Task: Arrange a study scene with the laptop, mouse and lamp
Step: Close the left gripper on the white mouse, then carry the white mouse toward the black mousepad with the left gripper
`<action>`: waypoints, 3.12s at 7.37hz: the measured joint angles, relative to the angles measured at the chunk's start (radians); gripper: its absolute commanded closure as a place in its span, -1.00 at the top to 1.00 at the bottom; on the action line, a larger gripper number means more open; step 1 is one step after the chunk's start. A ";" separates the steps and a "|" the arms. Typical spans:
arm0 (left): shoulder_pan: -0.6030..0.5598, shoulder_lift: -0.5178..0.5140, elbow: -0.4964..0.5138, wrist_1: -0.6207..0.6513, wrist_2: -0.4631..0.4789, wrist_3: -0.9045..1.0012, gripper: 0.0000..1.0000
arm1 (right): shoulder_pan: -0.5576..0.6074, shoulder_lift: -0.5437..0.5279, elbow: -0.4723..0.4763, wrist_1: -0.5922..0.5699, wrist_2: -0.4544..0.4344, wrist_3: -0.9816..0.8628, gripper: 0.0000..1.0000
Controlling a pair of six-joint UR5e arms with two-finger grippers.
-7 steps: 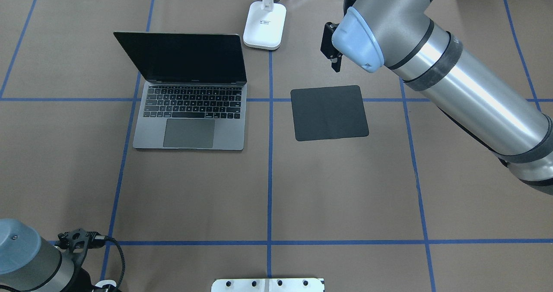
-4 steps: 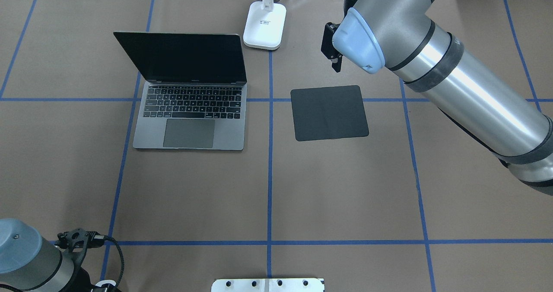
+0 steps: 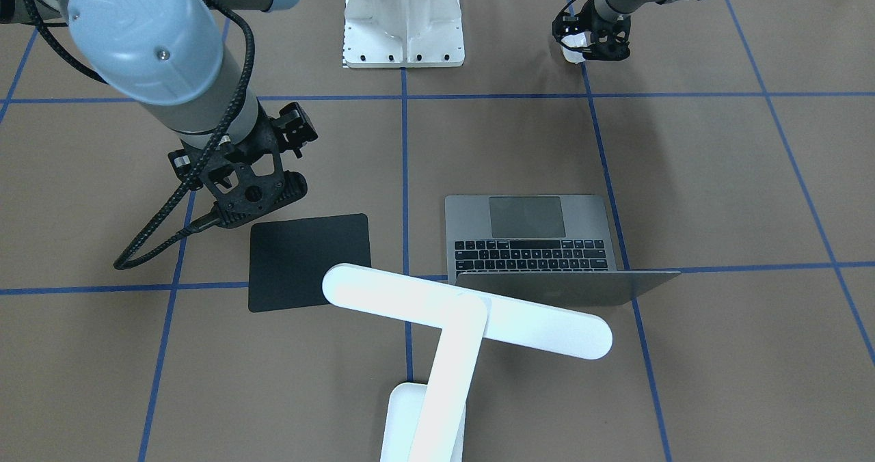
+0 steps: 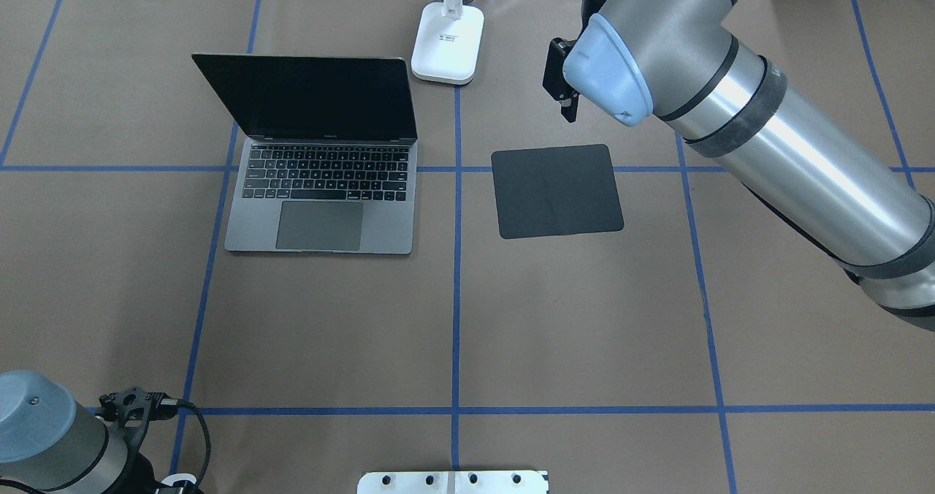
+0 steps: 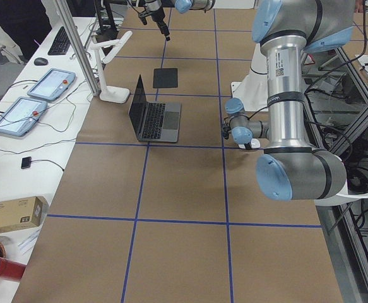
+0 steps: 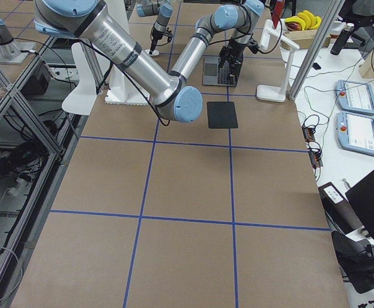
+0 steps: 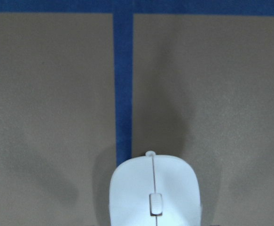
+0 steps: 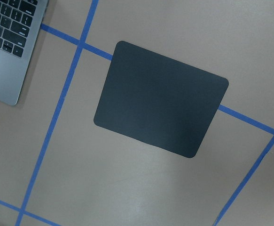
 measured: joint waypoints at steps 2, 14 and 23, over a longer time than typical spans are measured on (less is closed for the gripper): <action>0.000 -0.004 0.002 -0.001 0.000 0.000 0.54 | 0.000 -0.002 0.006 0.000 0.000 0.000 1.00; -0.013 -0.004 -0.027 -0.001 0.000 -0.002 0.25 | 0.000 -0.021 0.036 -0.001 -0.010 0.000 1.00; -0.418 -0.302 -0.019 0.005 -0.134 0.012 0.23 | 0.032 -0.112 0.137 0.000 -0.011 0.000 1.00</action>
